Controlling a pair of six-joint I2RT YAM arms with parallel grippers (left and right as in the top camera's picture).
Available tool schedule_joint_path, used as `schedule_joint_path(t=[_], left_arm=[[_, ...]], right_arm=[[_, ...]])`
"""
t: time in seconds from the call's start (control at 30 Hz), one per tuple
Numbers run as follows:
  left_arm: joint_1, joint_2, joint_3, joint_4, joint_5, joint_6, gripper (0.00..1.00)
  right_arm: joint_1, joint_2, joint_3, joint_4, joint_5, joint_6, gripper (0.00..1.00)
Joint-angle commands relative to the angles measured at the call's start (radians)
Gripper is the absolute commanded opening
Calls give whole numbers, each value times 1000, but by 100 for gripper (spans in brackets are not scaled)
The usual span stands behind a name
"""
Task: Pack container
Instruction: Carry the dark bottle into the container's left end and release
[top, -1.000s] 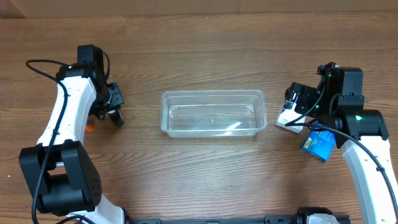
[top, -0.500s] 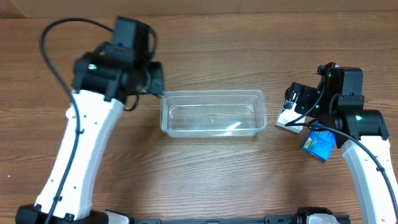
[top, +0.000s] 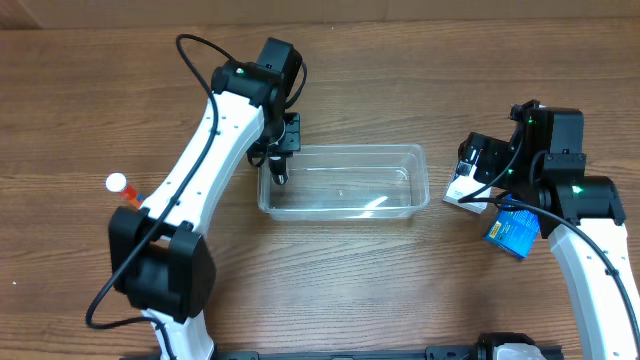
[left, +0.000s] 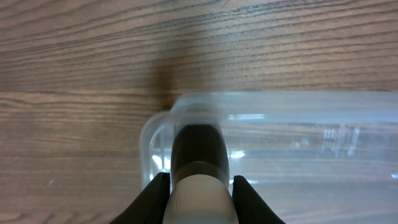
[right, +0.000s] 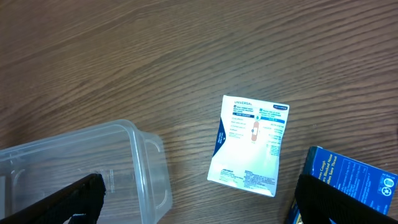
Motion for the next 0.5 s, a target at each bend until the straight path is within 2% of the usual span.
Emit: schedule_joint_path(t=[0.0,0.17,0.23,0.33,0.4,0.47], left_arm=[[-9,56,4,17,1,-13,4],[-9,98,4,22,1,-13,6],[-9,101,4,17,1,-13,17],[-9,100,4,11,1,-12,56],[-9,100,4,0,2,-6,65],[-9,98,14,-29,2,-6,67]], right_arm=[[-3,-6,34,5,-5,2,100],[-3,-6,34,5,-5,2,100],[-3,-6,34,5,-5,2,100],[-3,-6,34,5,-5,2,100],[-3,-6,34,5,-5,2,100],[-3,-6,34,5,-5,2,100]])
